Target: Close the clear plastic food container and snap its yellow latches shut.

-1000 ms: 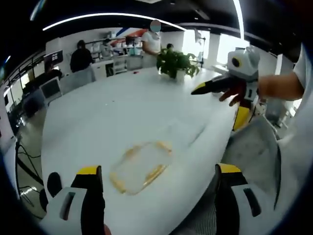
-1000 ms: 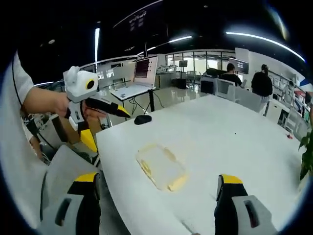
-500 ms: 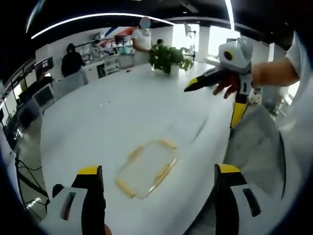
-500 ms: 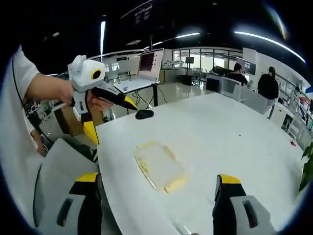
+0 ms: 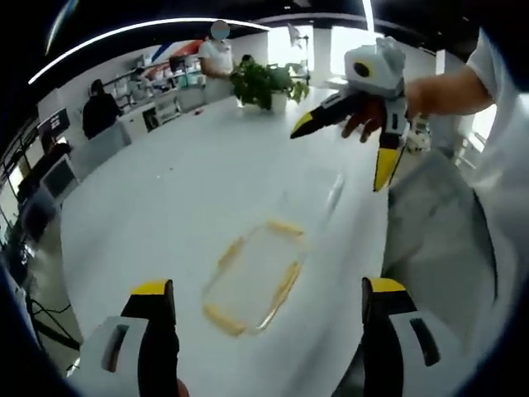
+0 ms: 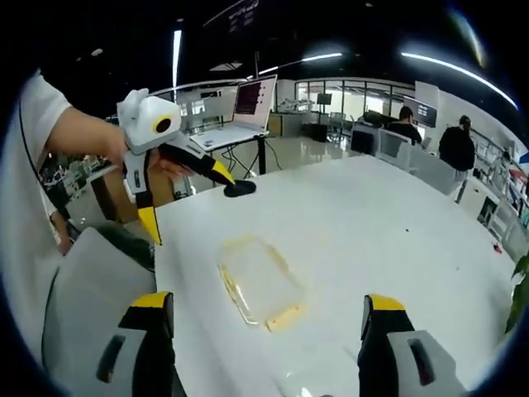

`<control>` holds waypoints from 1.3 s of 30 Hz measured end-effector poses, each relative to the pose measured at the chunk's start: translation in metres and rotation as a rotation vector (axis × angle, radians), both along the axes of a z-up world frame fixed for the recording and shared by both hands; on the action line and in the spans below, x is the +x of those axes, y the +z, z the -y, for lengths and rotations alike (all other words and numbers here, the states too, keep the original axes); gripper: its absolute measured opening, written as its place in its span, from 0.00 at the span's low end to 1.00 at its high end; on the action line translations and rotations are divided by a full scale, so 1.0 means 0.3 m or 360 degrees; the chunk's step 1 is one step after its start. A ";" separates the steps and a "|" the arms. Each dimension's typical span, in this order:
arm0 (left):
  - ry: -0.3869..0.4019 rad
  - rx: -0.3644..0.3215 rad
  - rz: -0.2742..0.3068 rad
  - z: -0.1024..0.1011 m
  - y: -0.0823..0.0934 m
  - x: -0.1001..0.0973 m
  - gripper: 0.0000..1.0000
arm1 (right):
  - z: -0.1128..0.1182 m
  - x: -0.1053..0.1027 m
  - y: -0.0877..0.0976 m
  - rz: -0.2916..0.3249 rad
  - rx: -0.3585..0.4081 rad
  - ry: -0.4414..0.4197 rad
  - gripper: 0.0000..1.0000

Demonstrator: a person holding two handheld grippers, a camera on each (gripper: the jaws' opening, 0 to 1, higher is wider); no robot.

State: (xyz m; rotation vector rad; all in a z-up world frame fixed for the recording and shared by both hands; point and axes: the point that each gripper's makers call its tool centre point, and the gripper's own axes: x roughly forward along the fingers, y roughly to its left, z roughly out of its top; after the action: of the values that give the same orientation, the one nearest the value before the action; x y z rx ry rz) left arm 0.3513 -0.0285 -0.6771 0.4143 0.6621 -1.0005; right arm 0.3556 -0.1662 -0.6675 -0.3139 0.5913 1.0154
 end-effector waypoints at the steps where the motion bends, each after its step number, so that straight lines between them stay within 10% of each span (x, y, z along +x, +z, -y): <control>1: -0.0010 0.0001 0.0000 0.000 -0.002 0.003 0.91 | 0.001 0.002 -0.006 -0.0004 -0.0012 0.0004 0.93; 14: -0.0095 -0.0017 -0.0056 0.001 -0.044 0.044 0.91 | -0.008 0.017 -0.079 0.0007 -0.0107 0.0099 0.92; 39: -0.0424 0.0315 -0.0016 -0.076 -0.190 0.077 0.80 | -0.027 0.089 -0.179 0.0053 -0.0274 0.0328 0.79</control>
State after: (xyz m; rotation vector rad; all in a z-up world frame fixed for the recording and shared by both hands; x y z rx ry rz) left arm 0.3745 -0.0056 -0.7340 0.6849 0.7302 -1.1934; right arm 0.3825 -0.1582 -0.7212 -0.5514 0.6267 1.1569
